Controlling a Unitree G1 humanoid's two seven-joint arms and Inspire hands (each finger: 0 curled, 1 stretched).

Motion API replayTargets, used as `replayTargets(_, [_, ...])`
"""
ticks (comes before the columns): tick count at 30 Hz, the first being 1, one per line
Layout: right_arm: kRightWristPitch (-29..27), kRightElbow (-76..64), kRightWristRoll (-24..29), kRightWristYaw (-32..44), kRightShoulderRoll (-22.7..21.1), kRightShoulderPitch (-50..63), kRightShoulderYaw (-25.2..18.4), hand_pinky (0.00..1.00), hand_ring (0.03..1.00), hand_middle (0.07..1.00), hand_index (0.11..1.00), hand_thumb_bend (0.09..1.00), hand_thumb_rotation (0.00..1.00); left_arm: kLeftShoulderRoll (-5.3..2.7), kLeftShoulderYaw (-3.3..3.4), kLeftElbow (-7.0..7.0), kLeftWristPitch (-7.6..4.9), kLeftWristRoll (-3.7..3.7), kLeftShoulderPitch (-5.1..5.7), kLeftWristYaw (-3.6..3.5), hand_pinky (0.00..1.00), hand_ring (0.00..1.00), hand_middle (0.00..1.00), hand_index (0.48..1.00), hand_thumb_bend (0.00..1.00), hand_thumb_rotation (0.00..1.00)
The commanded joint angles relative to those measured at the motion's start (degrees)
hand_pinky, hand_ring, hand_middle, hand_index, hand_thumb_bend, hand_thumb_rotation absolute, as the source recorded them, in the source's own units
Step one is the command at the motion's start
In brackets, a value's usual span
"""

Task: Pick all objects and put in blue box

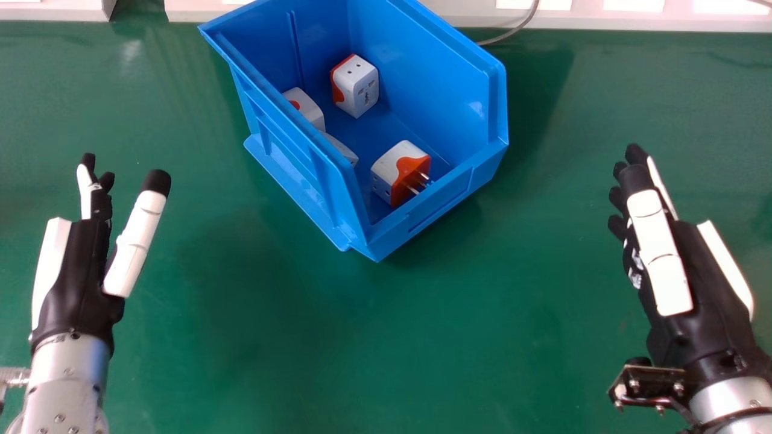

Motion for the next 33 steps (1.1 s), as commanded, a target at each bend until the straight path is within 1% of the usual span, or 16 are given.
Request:
replayTargets(1, [-0.62, -1.16, 1.02, 0.87, -0.22, 0.27, -0.19, 0.97, 1.0, 1.0, 1.0, 0.357, 1.0, -0.42, 1.51, -1.64, -1.38, -1.55, 1.67, -0.43, 1.0, 1.0, 1.0, 1.0, 0.75, 1.0])
replayTargets(3, [-1.08, -0.59, 1.08, 1.27, -0.35, 0.37, -0.17, 0.97, 1.0, 1.0, 1.0, 0.357, 1.0, -1.05, 2.2, -2.39, -0.59, -3.58, 2.14, -1.02, 1.0, 1.0, 1.0, 1.0, 0.75, 1.0])
replayTargets(4, [-1.63, -0.01, 1.16, 1.47, -0.33, 0.33, -0.29, 0.97, 1.0, 1.0, 1.0, 0.356, 1.0, -1.46, 2.58, -2.5, -1.01, -4.82, 2.5, -1.43, 1.0, 1.0, 1.0, 1.0, 0.75, 1.0])
replayTargets(5, [-2.29, 0.72, 1.25, 1.65, -0.25, 0.23, -0.48, 0.97, 1.0, 1.0, 1.0, 0.355, 1.0, -1.82, 2.84, -2.46, -2.06, -5.79, 3.0, -1.79, 1.0, 1.0, 1.0, 1.0, 0.73, 0.99])
replayTargets(6, [-2.94, 1.52, 1.42, 1.78, -0.11, 0.08, -0.68, 0.97, 1.0, 1.0, 1.0, 0.354, 1.0, -2.01, 2.97, -2.07, -3.91, -6.25, 3.61, -2.1, 1.0, 1.0, 1.0, 1.0, 0.71, 0.98])
replayTargets(8, [-4.06, 3.02, 1.76, 1.96, 0.16, -0.33, -0.98, 0.96, 1.0, 1.0, 1.0, 0.34, 1.0, -1.58, 2.77, -0.81, -8.56, -5.36, 5.05, -2.38, 1.0, 1.0, 1.0, 1.0, 0.64, 0.96])
replayTargets(10, [-4.88, 4.49, 2.06, 1.91, 0.46, -1.07, -1.14, 0.95, 1.0, 1.0, 1.0, 0.337, 1.0, -0.9, 2.65, -0.15, -12.66, -3.83, 6.79, -2.48, 1.0, 1.0, 1.0, 1.0, 0.65, 0.97])
replayTargets(11, [-5.24, 5.19, 2.16, 1.83, 0.59, -1.6, -1.25, 0.95, 1.0, 1.0, 1.0, 0.337, 1.0, -0.82, 2.69, 0.05, -14.6, -3.46, 7.52, -2.55, 1.0, 1.0, 1.0, 1.0, 0.67, 0.98])
replayTargets(14, [-6.14, 6.73, 2.53, 1.91, 0.89, -2.97, -1.69, 0.94, 1.0, 1.0, 1.0, 0.339, 1.0, -1.05, 2.7, 1.27, -19.72, -3.38, 8.69, -2.81, 1.0, 1.0, 1.0, 1.0, 0.73, 0.99])
replayTargets(16, [-6.48, 7.98, 2.84, 1.99, 0.94, -4.32, -2.24, 0.93, 1.0, 1.0, 1.0, 0.347, 1.0, -1.34, 2.29, 1.9, -21.47, -3.93, 8.45, -3.22, 0.96, 1.0, 1.0, 0.999, 0.76, 1.0])
replayTargets(19, [-7.07, 9.25, 3.08, 2.05, 0.88, -5.37, -2.74, 0.93, 1.0, 1.0, 1.0, 0.351, 1.0, -1.41, 1.91, 2.9, -22.36, -4.46, 7.33, -3.62, 0.94, 1.0, 1.0, 0.996, 0.77, 1.0])
replayTargets(21, [-7.49, 10.19, 3.1, 2.12, 0.72, -6.09, -3.05, 0.92, 1.0, 1.0, 1.0, 0.35, 1.0, -1.32, 1.68, 3.29, -21.79, -5.18, 6.16, -4.27, 0.92, 1.0, 1.0, 0.99, 0.76, 1.0])
replayTargets(23, [-7.77, 10.69, 3.04, 2.28, 0.6, -6.46, -3.21, 0.91, 1.0, 1.0, 1.0, 0.351, 1.0, -1.34, 1.58, 3.29, -21.15, -5.38, 5.61, -4.58, 0.91, 1.0, 1.0, 0.986, 0.74, 1.0])
replayTargets(25, [-8.32, 11.13, 2.83, 2.48, 0.47, -6.57, -3.21, 0.9, 1.0, 1.0, 1.0, 0.352, 1.0, -1.34, 1.57, 3.43, -21.14, -4.95, 5.43, -4.49, 0.9, 0.99, 1.0, 0.982, 0.73, 1.0])
replayTargets(28, [-9.77, 12.47, 2.46, 3.09, -0.25, -6.91, -3.6, 0.9, 1.0, 1.0, 1.0, 0.357, 1.0, -1.92, 0.83, 3.7, -21.4, -3.63, 5.01, -3.76, 0.88, 0.98, 0.99, 0.972, 0.74, 1.0])
replayTargets(33, [-11.52, 12.99, 1.92, 4.47, -2.1, -5.36, -4.63, 0.92, 1.0, 1.0, 1.0, 0.36, 1.0, -3.09, -0.26, 3.61, -22.07, -2.62, 5.45, -2.73, 0.87, 0.97, 0.98, 0.964, 0.74, 1.0])
